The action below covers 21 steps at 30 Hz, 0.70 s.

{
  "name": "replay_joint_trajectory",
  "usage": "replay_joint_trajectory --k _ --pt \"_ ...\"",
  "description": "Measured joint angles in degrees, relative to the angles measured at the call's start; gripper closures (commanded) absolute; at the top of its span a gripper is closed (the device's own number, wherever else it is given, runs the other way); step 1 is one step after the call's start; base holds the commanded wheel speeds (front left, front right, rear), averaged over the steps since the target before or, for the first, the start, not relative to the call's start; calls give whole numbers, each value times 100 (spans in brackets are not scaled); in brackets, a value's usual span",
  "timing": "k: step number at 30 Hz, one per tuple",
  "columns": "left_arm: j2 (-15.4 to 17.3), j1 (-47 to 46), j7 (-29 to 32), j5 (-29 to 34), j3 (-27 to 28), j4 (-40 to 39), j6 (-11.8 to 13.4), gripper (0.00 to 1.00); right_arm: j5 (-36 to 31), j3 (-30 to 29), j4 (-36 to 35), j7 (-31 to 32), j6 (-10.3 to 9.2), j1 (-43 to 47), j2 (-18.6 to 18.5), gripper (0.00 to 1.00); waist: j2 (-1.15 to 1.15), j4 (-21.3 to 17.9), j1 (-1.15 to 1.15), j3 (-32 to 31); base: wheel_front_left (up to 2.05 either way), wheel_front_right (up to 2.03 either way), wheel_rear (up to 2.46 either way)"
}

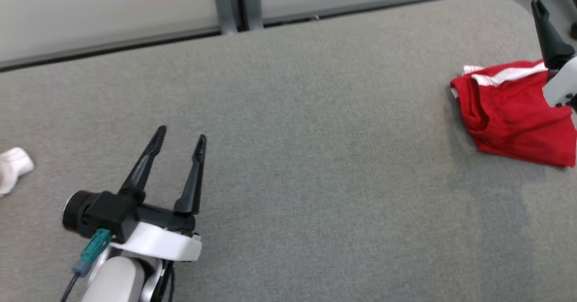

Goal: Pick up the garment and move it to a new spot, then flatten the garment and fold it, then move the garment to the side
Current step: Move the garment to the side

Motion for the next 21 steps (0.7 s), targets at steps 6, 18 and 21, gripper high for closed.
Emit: replay_joint_trajectory --k 6,18,21 --pt "67 413 -10 -126 431 -216 193 0 -325 -814 -689 -155 -1 973 -100 0 0 378 0 -585 0 0 0" --pt "135 1032 -11 -193 787 -136 314 0 -1229 -2504 -2423 -180 -1 3633 856 0 0 1130 0 -1266 0 0 0" --pt "62 1083 -11 -205 824 -55 292 0 -1360 -2763 -2843 -180 -1 4225 1069 0 0 1297 0 -1346 0 0 0"
